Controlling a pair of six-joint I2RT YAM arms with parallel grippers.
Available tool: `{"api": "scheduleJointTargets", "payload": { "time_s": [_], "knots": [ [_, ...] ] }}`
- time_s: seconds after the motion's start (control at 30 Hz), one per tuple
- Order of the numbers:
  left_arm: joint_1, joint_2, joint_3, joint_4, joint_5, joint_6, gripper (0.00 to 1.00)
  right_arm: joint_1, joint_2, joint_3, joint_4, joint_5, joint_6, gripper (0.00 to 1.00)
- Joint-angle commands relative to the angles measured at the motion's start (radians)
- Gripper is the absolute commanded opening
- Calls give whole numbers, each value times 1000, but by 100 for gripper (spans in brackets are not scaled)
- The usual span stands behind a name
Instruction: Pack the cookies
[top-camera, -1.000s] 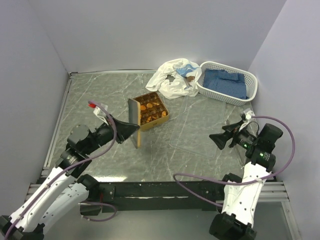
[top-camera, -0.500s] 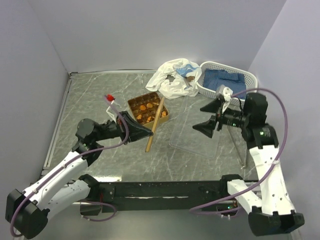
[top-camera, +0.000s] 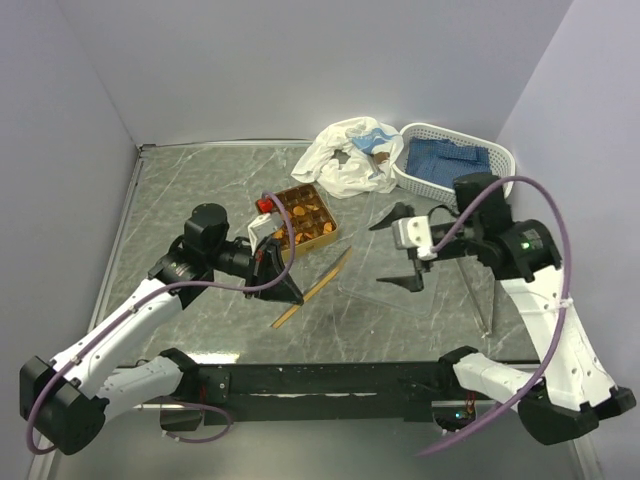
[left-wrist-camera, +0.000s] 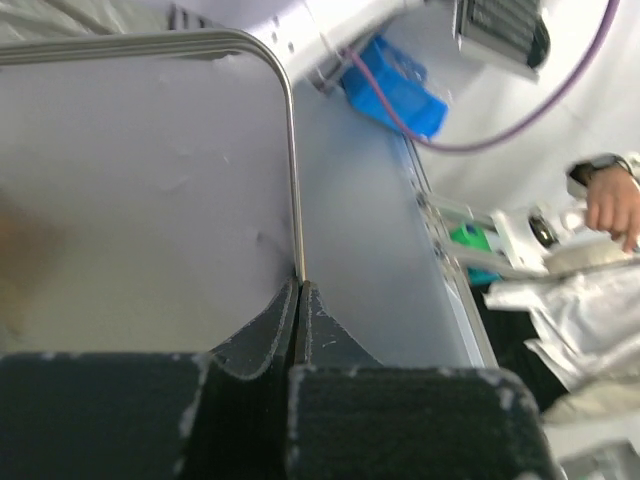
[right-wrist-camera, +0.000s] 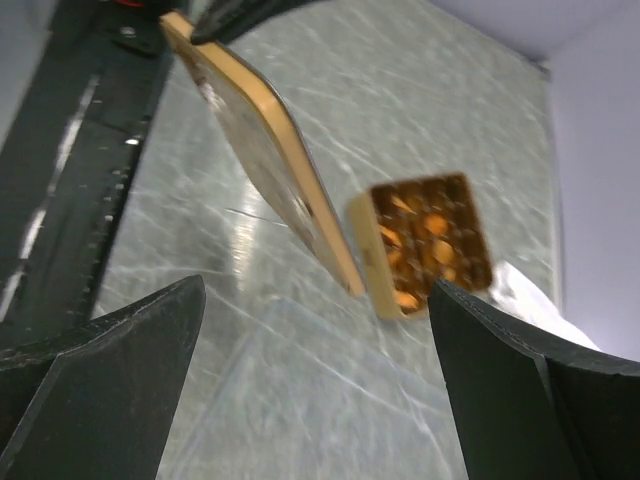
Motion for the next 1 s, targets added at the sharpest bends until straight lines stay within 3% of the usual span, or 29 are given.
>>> {"api": "scheduleJointTargets", "payload": {
  "time_s": [0.0, 0.57, 0.83, 0.87, 0.9, 0.97],
  "knots": [
    [1, 8, 49, -116, 146, 144, 1, 135, -6, -71, 101, 34, 93, 100],
    [1, 2, 67, -171, 250, 214, 1, 312, 150, -114, 141, 8, 188, 89],
    [1, 44, 152, -374, 298, 415, 1, 355, 192, -117, 98, -18, 159, 63],
    [1, 66, 167, -415, 324, 477, 1, 355, 193, -118, 96, -19, 158, 60],
    [3, 81, 189, -549, 338, 604, 1, 358, 193, -118, 96, -21, 155, 49],
    [3, 139, 264, -721, 381, 764, 1, 361, 198, -117, 90, -26, 141, 44]
  ]
}}
